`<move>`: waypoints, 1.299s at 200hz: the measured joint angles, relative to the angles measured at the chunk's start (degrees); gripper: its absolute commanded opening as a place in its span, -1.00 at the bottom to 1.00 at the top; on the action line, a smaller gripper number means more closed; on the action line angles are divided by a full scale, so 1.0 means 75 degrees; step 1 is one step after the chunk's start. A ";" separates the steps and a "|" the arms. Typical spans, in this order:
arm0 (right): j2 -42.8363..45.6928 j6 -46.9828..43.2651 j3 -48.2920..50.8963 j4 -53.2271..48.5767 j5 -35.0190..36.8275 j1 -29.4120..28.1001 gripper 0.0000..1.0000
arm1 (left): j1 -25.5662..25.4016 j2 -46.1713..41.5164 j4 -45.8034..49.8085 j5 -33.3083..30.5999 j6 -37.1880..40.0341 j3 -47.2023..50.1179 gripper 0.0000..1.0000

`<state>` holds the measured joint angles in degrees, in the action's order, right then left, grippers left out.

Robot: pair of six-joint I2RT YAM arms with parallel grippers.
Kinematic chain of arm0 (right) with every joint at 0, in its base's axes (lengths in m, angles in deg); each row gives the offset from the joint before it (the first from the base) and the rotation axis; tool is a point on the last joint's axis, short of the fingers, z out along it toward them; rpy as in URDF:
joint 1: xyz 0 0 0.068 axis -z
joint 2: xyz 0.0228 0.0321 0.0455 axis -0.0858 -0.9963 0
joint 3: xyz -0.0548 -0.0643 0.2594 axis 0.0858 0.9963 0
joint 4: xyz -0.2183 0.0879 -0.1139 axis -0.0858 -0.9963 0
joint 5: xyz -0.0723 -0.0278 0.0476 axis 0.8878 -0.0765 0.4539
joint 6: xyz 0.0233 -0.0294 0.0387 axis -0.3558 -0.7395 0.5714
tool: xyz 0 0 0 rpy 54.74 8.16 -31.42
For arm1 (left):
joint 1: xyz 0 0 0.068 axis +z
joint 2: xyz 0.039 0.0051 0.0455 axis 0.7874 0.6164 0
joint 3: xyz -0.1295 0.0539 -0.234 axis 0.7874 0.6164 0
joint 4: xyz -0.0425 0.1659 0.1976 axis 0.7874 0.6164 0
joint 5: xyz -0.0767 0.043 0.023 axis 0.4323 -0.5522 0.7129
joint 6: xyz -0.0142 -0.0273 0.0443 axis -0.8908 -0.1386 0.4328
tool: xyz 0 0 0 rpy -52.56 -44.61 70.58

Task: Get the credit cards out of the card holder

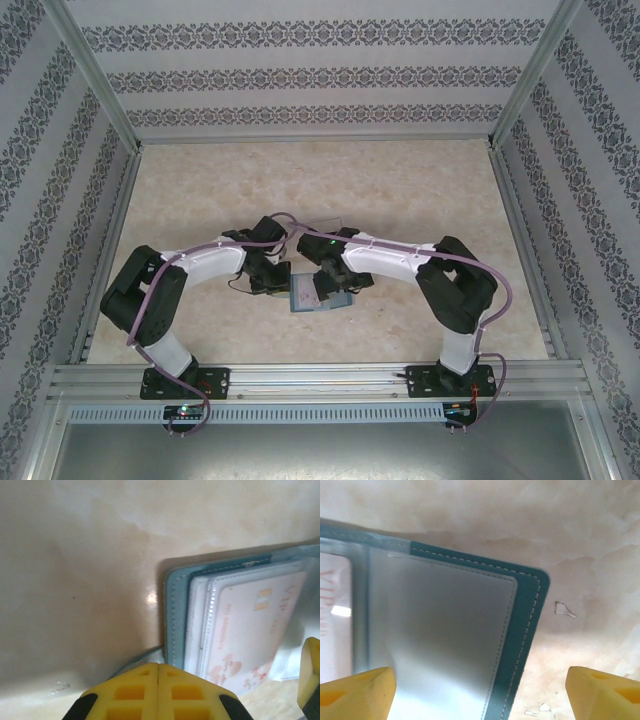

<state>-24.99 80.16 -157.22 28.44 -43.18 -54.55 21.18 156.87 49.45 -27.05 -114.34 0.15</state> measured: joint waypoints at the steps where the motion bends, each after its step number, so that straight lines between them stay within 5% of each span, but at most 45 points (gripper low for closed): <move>1: 0.0009 -0.0003 0.0000 0.0012 -0.0006 0.0003 0.74 | 0.0000 -0.0003 0.0000 0.0003 0.0000 0.0000 -0.95; 63: 0.0577 0.0035 0.0082 0.0443 -0.0688 0.0192 0.60 | -0.0157 -0.0152 0.0067 0.0085 -0.0061 -0.0356 -0.97; 155: 0.0956 0.0554 0.0714 0.1985 -0.2521 0.0691 -0.15 | -0.0495 0.0181 0.0061 0.0128 -0.0224 -0.0697 -1.00; 260: 0.0449 0.1023 0.1198 0.3430 -0.3692 0.0807 -0.22 | -0.0504 0.0656 0.0055 0.0204 -0.0224 -0.0705 -1.00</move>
<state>-21.63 87.83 -148.23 54.17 -70.87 -48.49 17.40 161.79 49.86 -25.52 -116.02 -5.14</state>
